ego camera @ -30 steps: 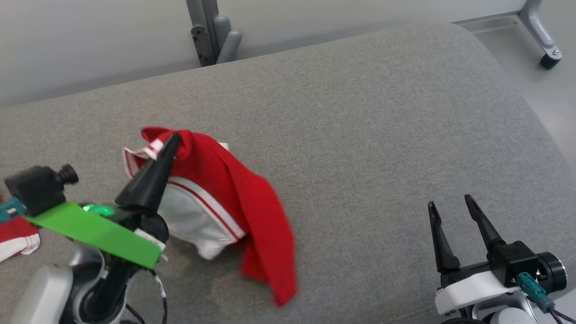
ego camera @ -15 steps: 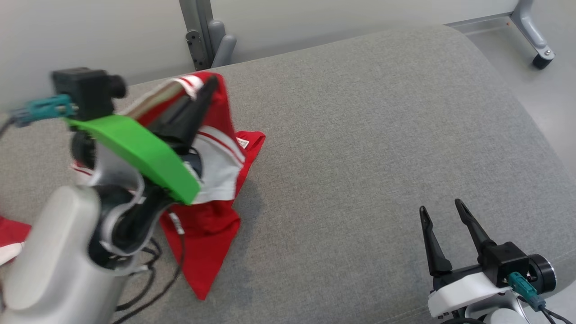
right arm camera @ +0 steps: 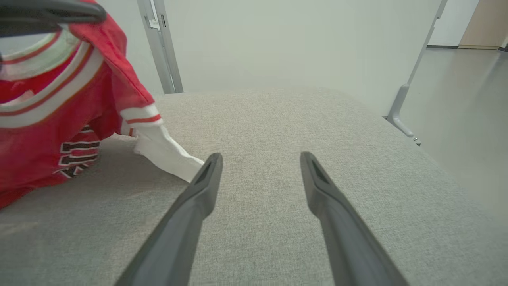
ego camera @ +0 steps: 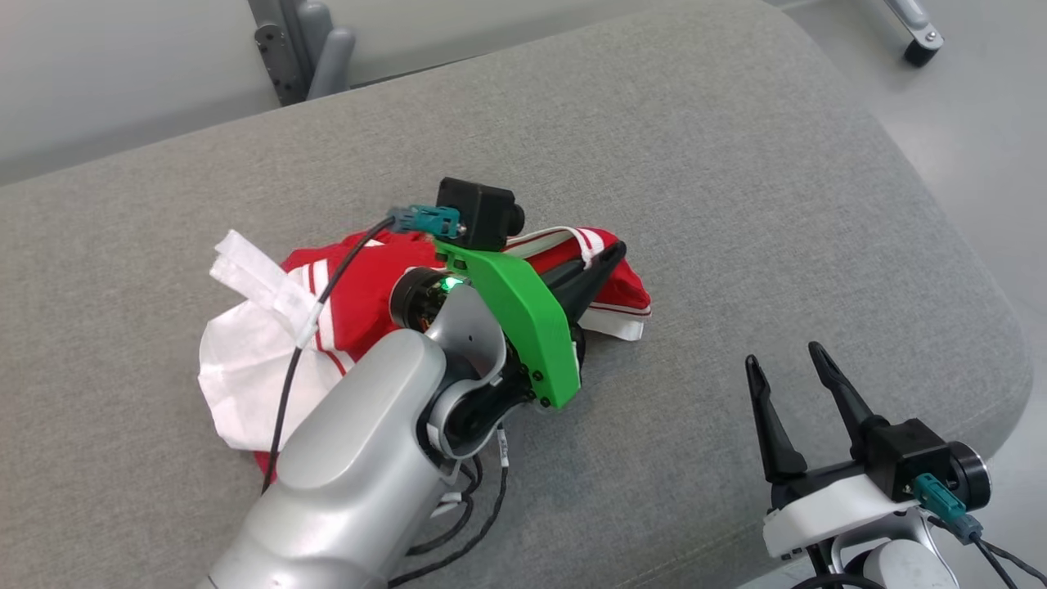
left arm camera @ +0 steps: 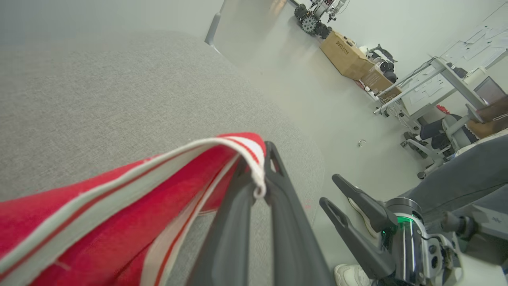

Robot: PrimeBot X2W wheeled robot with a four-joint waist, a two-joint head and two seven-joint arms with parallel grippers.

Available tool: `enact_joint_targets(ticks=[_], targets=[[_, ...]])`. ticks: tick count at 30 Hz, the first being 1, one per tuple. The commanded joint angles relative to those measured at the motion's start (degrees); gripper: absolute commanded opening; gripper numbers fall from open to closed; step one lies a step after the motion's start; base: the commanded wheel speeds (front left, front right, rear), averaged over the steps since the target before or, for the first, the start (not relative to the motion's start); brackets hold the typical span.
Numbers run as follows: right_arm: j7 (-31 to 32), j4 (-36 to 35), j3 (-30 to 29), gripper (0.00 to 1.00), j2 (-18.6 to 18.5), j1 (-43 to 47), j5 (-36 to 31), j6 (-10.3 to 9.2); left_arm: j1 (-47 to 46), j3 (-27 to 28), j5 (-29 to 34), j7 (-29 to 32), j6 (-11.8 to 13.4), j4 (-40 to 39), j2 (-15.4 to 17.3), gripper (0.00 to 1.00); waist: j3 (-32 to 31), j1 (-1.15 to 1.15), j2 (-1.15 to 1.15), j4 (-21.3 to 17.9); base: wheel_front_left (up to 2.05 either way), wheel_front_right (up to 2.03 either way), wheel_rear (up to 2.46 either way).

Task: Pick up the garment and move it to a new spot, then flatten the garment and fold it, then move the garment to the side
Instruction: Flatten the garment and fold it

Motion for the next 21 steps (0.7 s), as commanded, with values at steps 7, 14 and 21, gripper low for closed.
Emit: enact_joint_targets(ticks=[7,14,21], targets=[[-0.2,0.5,0.5,1.00,-0.1,-0.8,1.6,-0.06,-1.6,-4.7,-0.2,-6.8,-1.8,5.8,-1.0,0.00,2.8,0.00,0.67,-3.4,0.00,0.00,0.00],[-0.2,0.9,0.5,1.00,-0.1,-0.8,2.2,-0.06,-2.9,-14.0,0.9,-17.2,-2.5,9.0,-1.1,1.00,3.1,0.00,0.67,-3.6,0.00,0.00,0.00],[-0.2,1.2,-0.1,1.00,-0.1,-0.3,1.4,-0.06,-1.3,-19.9,2.4,-21.3,-2.6,6.5,-1.1,1.00,1.5,0.00,0.67,-2.3,0.00,0.00,0.00]])
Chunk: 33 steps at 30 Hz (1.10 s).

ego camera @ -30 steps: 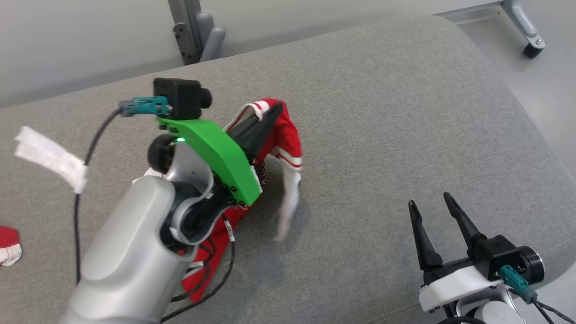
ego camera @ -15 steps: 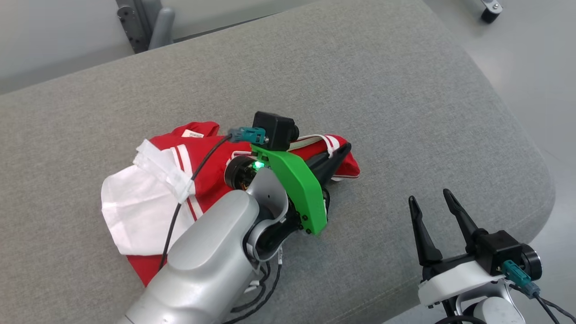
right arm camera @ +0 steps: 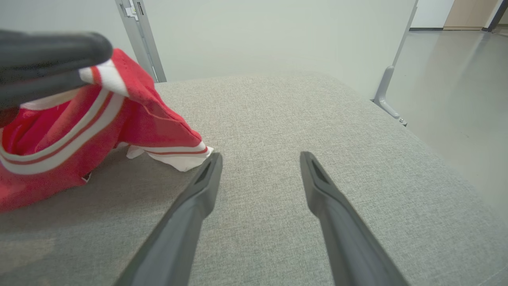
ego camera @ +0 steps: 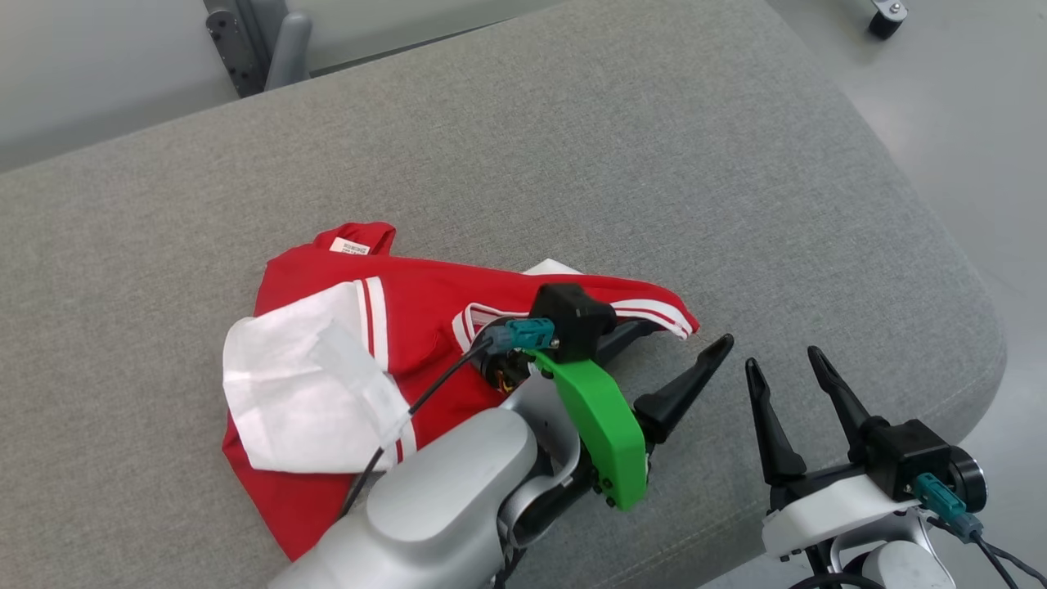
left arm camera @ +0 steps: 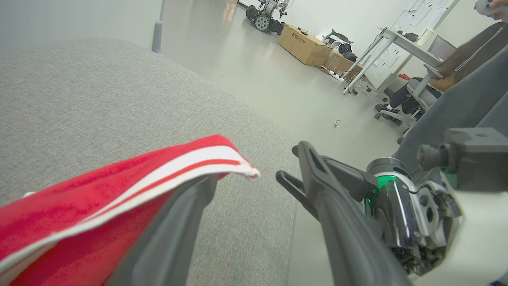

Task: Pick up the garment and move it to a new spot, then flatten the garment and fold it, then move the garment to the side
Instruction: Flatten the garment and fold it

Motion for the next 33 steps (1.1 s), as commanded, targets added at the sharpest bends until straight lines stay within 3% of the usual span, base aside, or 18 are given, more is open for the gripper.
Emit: enact_joint_targets(ticks=[1,5,9,12,19,23,28,33], targets=[[-0.2,-0.1,0.0,1.00,-0.1,0.0,-0.5,-0.06,1.8,-0.1,0.6,-1.0,0.6,-1.3,0.8,1.00,-1.0,0.00,0.67,0.5,0.00,0.00,0.00],[-0.2,-0.6,-0.7,1.00,-0.1,1.1,-1.1,-0.06,6.8,0.0,-0.4,-0.4,3.6,-6.2,5.9,1.00,-2.3,0.00,0.67,1.6,0.00,0.00,0.00],[-0.2,-0.4,-1.2,1.00,-0.1,2.0,-1.8,-0.06,11.5,-4.1,0.5,6.1,5.8,-11.0,12.8,1.00,-3.0,0.00,0.67,3.6,0.00,0.00,0.00],[-0.2,-0.4,-1.3,1.00,-0.1,1.8,-2.2,-0.06,13.3,-4.0,2.5,5.3,9.7,-13.3,16.5,1.00,-3.2,0.00,0.67,4.7,0.00,0.00,0.00],[-0.2,-0.9,-2.1,1.00,-0.1,2.8,-3.1,-0.06,19.2,5.9,0.3,-5.2,20.1,-19.6,20.9,1.00,-4.7,0.00,0.67,6.7,0.00,0.00,0.00],[-0.2,-1.2,-2.0,1.00,-0.1,3.4,-3.1,-0.06,21.2,10.7,-1.0,-7.5,24.0,-19.6,24.5,1.00,-5.1,0.00,0.67,7.7,0.00,0.00,0.00],[-0.2,-1.3,-2.2,1.00,-0.1,3.6,-3.0,-0.06,21.4,14.2,-4.6,-7.2,23.6,-15.4,25.7,1.00,-4.6,0.00,0.67,8.8,0.00,0.00,0.00],[-0.2,-0.9,-1.4,1.00,-0.1,2.4,-3.3,-0.06,17.5,15.0,-7.3,-4.1,20.2,-8.4,24.6,1.00,-4.2,0.00,0.67,8.9,0.00,0.00,0.00]])
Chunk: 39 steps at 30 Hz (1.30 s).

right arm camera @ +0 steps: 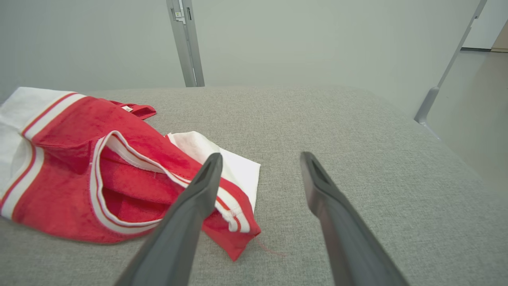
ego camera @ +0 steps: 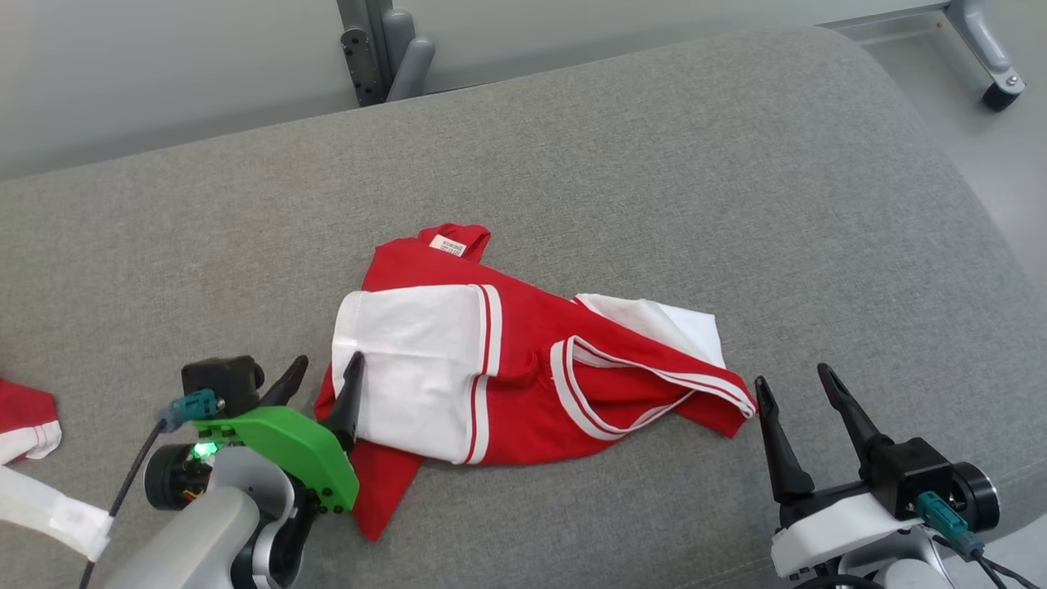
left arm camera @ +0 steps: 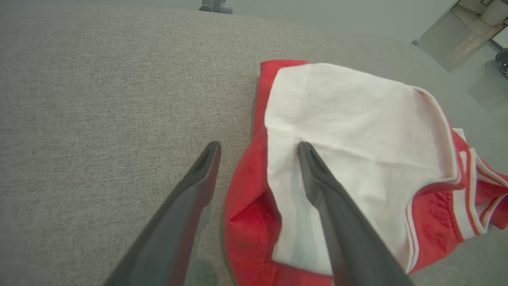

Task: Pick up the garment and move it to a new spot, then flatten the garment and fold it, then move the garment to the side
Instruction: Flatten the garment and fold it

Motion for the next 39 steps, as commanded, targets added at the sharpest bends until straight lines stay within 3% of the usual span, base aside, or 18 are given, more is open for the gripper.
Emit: enact_joint_targets(ticks=[1,5,6,7,9,10,19,30,39], targets=[[-0.2,0.1,0.2,1.00,-0.1,-0.5,-0.3,-0.06,-1.1,0.1,-0.3,0.3,-0.7,0.8,-0.3,1.00,0.1,0.00,0.67,-0.3,0.00,0.00,0.00],[-0.2,0.1,0.3,1.00,-0.2,-0.6,-0.4,-0.06,-3.4,-0.8,0.0,1.7,-3.5,3.3,-0.7,1.00,0.1,0.00,0.67,-1.1,0.00,0.00,0.00],[-0.2,0.1,0.1,1.00,-0.2,-0.4,-0.4,-0.06,-3.7,-0.9,-0.2,1.9,-3.9,3.2,-0.8,0.89,0.1,0.00,0.67,-1.3,0.00,0.00,0.00],[-0.2,0.1,0.0,1.00,-0.1,-0.2,-0.3,-0.06,-3.9,-1.0,-0.4,2.1,-4.2,3.0,-0.9,0.51,0.0,0.00,0.67,-1.4,0.00,0.00,0.00],[-0.2,0.0,-0.3,1.00,-0.1,0.5,-0.2,-0.06,-3.9,-1.3,-0.3,2.6,-4.6,2.3,-0.5,0.24,0.0,0.00,0.67,-1.7,0.00,0.00,0.00],[-0.2,0.1,-0.5,1.00,-0.2,0.7,-0.1,-0.06,-3.9,-1.5,-0.1,2.7,-4.5,1.7,-0.3,0.00,0.0,0.00,0.67,-1.7,0.00,0.00,0.00],[-0.2,0.3,-0.9,1.00,-0.1,0.7,0.5,-0.06,-4.4,-2.3,0.8,6.0,-2.8,-8.9,2.9,0.00,0.3,0.00,0.67,-1.5,0.00,0.00,0.00],[-0.2,0.7,-0.8,1.00,-0.2,0.2,0.0,-0.06,-15.0,6.5,3.1,7.9,2.1,-34.2,10.5,0.00,-1.0,0.00,0.67,-1.5,0.00,0.00,0.00],[-0.2,1.4,-1.9,1.00,-0.1,1.5,0.2,-0.06,-15.6,12.0,-3.1,11.5,2.7,-49.5,15.1,0.00,-3.4,0.00,0.67,-2.3,0.00,0.00,0.00]])
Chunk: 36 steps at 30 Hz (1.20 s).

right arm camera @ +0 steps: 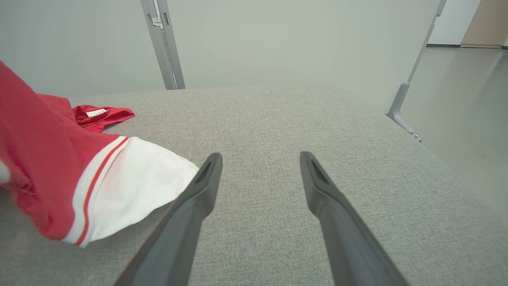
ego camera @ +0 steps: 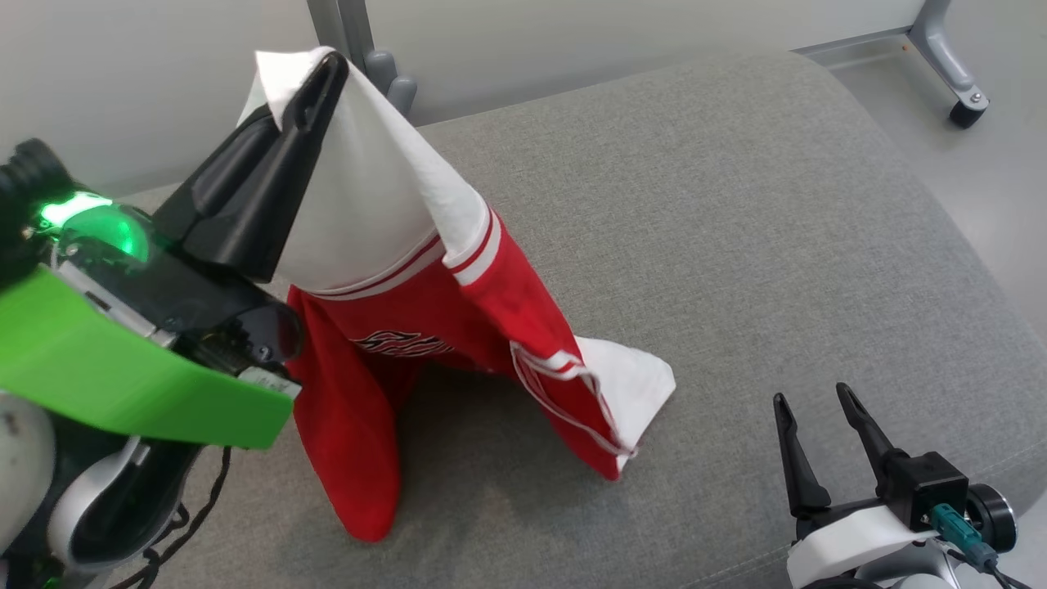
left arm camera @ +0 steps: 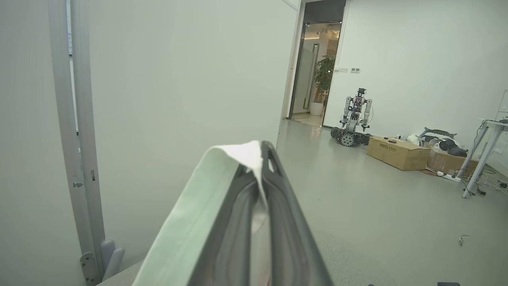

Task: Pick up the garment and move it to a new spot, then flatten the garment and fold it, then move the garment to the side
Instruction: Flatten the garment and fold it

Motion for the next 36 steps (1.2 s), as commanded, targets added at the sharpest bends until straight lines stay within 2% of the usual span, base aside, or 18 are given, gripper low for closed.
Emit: enact_joint_targets(ticks=[1,8,13,16,19,21,26,32,36], targets=[[-0.2,0.1,-0.2,1.00,-0.2,0.3,0.1,-0.06,0.6,1.2,-0.9,0.0,0.6,-1.6,1.1,0.00,-0.7,0.00,0.67,-0.4,0.00,0.00,0.00],[-0.2,0.1,0.0,1.00,-0.2,0.6,1.1,-0.06,-0.9,6.7,-3.0,0.8,2.4,-8.6,5.0,0.00,-1.2,0.00,0.67,-1.2,0.00,0.00,0.00],[-0.2,0.3,0.3,1.00,-0.2,0.0,2.1,-0.06,-4.5,10.9,-4.5,2.4,3.3,-9.2,7.2,0.00,-1.0,0.00,0.67,-2.6,0.00,0.00,0.00],[-0.2,0.6,0.7,1.00,-0.2,-0.3,2.4,-0.06,-7.4,13.2,-6.5,3.3,3.3,-7.4,6.5,0.00,-0.6,0.00,0.67,-3.6,0.00,0.00,0.00],[-0.2,0.8,1.2,1.00,-0.2,-0.8,2.8,-0.06,-10.5,12.6,-8.5,5.0,2.7,-4.0,4.7,0.00,0.2,0.00,0.67,-4.8,0.00,0.00,0.00],[-0.2,0.9,1.6,1.00,-0.1,-1.4,3.2,-0.06,-12.5,10.7,-9.2,6.4,2.2,-1.3,3.0,0.00,0.9,0.00,0.67,-5.8,0.00,0.00,0.00],[-0.2,1.1,2.5,1.00,-0.1,-2.5,5.2,-0.06,-16.6,3.5,-8.7,9.2,2.0,5.6,-3.9,0.00,3.4,0.00,0.67,-8.6,0.00,0.00,0.00],[-0.2,1.6,2.9,1.00,-0.1,-3.0,7.0,-0.06,-19.6,-6.5,-7.1,10.5,2.5,16.3,-15.8,0.00,6.1,0.00,0.67,-11.0,0.00,0.00,0.00],[-0.2,1.9,3.4,1.00,-0.1,-4.1,8.3,-0.06,-22.3,-12.0,-3.2,8.5,1.5,28.1,-23.4,0.00,7.6,0.00,0.67,-12.4,0.00,0.00,0.00]])
